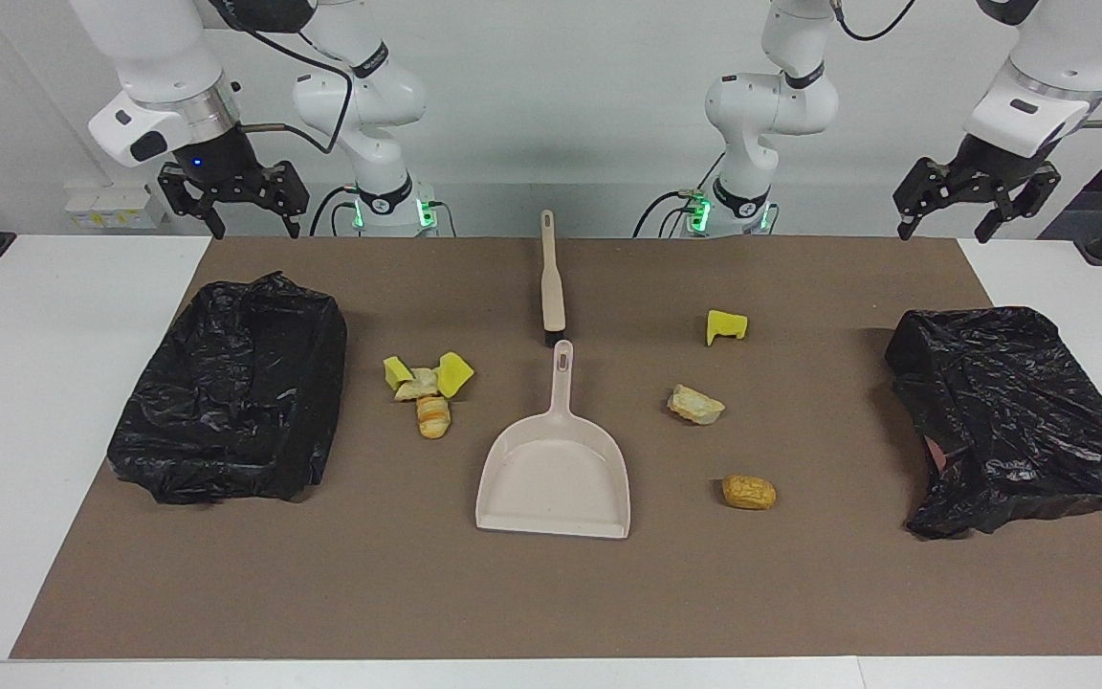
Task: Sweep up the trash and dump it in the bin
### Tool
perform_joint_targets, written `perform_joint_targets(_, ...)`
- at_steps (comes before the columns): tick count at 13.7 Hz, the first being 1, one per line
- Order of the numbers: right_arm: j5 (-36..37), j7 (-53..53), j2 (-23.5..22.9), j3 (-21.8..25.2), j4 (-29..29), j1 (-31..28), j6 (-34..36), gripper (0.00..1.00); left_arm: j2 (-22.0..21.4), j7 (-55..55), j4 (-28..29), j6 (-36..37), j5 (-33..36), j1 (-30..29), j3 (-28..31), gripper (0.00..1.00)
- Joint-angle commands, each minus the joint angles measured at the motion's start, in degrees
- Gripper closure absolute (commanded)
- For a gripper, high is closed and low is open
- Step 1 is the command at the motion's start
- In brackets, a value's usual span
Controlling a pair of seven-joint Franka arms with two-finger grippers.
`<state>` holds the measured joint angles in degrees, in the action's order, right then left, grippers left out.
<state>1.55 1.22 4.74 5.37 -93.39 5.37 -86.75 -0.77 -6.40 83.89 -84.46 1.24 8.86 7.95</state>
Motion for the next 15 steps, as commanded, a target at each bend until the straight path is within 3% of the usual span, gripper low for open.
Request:
perform_joint_targets(1, -0.6, -1.0, 0.9, 0.0, -0.8, -0.2, -0.6, 0.0, -1.7, 0.0, 2.0, -0.1, 0.2, -0.3, -0.4, 0.0)
perform_joint_targets(15, -0.6, -0.9, 0.9, 0.0, -1.0, -0.2, -0.7, 0.0, -2.3, 3.8, 3.2, 0.2, 0.2, 1.7, -1.6, 0.0)
